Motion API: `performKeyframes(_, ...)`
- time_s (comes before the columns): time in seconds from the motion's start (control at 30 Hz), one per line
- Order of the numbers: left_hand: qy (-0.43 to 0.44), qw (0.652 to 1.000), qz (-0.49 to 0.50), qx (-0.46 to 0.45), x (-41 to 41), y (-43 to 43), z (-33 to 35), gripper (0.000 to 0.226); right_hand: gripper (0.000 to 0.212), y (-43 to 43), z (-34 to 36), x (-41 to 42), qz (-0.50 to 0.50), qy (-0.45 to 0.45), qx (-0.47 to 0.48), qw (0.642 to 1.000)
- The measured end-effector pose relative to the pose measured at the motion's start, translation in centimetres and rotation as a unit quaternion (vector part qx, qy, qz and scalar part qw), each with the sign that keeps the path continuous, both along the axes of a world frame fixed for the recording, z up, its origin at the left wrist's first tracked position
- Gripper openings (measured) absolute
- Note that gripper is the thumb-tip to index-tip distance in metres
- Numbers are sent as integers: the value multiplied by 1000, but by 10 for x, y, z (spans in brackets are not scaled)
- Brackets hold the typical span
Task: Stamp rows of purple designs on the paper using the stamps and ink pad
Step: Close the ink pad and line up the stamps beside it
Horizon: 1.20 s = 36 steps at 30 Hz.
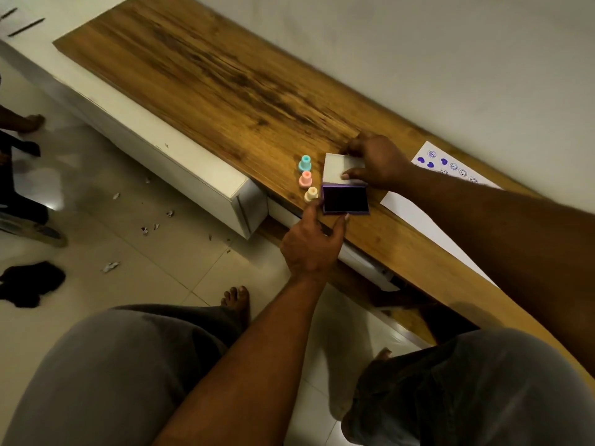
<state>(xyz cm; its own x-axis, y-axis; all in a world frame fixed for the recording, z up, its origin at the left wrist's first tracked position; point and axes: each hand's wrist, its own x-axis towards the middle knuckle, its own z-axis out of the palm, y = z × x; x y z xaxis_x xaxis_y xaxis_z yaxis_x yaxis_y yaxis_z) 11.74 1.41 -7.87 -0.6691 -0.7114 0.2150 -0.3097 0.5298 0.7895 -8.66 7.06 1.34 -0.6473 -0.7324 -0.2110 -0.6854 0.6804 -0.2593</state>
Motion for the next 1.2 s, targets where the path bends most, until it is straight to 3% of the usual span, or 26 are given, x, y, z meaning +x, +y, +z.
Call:
performKeyframes(0.23, -29, 1000, 9, 1, -2, -1, 3, 58, 27, 26, 14, 37, 60, 30, -88, 994)
performKeyframes(0.33, -29, 999, 13, -3, -2, -1, 3, 57, 34, 40, 12, 54, 89, 19, -82, 992)
performKeyframes(0.73, -44, 999, 13, -11, -3, 0, 0, 56, 55, 50, -2, 59, 53, -19, -75, 996)
performKeyframes(0.97, -17, 1000, 14, -8, -3, 0, -1, 55, 60, 61, -18, 78, 32, 40, -101, 994)
performKeyframes(1.2, 8, 1000, 3, 16, -1, 1, -4, 51, 56, 59, -22, 79, 97, 96, -80, 987)
